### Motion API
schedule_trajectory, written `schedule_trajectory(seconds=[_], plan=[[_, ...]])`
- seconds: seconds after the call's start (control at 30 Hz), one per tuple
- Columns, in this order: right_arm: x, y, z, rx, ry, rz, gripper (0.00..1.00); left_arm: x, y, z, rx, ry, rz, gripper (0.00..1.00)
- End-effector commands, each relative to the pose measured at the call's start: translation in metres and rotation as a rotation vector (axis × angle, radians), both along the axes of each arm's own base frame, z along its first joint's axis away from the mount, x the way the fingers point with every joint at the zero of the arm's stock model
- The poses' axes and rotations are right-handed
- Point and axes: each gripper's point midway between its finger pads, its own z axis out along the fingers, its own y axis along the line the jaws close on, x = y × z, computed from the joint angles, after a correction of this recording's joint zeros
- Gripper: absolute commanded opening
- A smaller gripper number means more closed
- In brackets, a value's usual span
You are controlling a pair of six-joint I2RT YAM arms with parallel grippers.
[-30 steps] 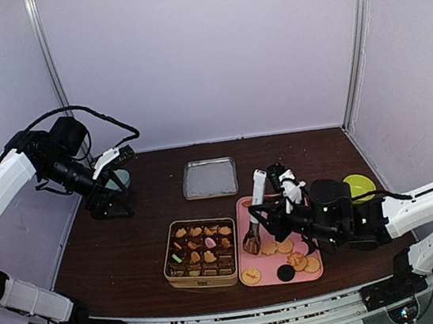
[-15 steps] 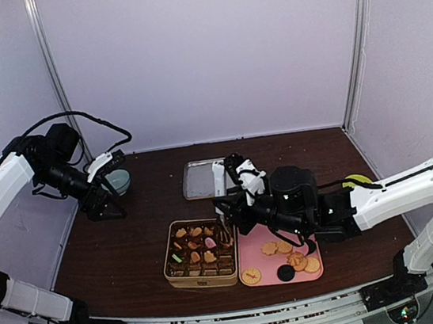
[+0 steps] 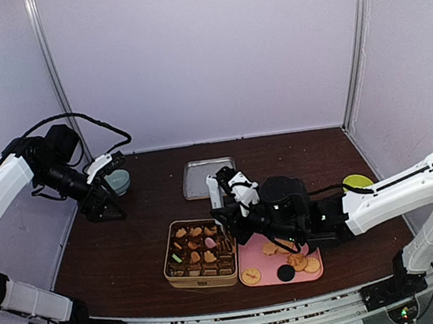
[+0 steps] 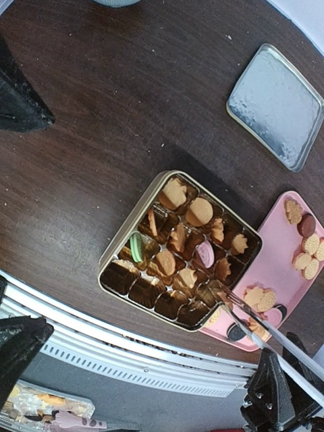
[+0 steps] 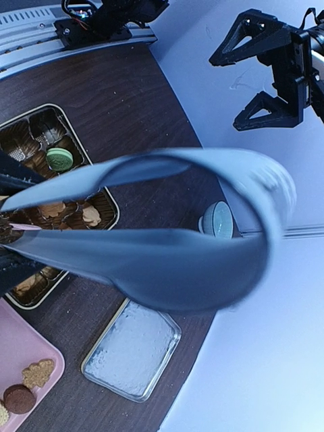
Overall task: Pack the cookies
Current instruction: Place the fake cookies in the empty pocket of the box, then pick up the fake cookies from the plate.
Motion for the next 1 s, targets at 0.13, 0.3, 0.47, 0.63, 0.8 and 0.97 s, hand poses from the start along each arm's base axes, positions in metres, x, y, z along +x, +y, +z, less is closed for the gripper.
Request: schedule_trajectory(seconds=[0.13,0.3,0.47,0.63,0.8,0.97], plan=[[0.000,0.008,0.022,0.087,-0.002,-0.006,0.26,0.003,0.000,0.007,-0.019,-0.027,0.012,0.98],[0.001,0.006,0.027,0.102,-0.004,-0.017,0.37,0.003,0.000,0.007,-0.018,-0.028,0.011,0.98],[0.002,0.002,0.032,0.107,-0.011,-0.031,0.38,0.004,-0.001,0.010,-0.024,-0.033,0.010,0.98],[0.005,-0.018,0.045,0.128,-0.031,-0.079,0.37,0.004,-0.001,0.011,-0.027,-0.033,0.007,0.98],[0.016,-0.063,0.043,0.130,-0.038,-0.175,0.38,0.006,-0.001,0.014,-0.027,-0.039,0.008,0.98],[0.025,-0.101,0.023,0.116,-0.006,-0.241,0.40,0.007,-0.002,0.017,-0.030,-0.040,0.006,0.98]])
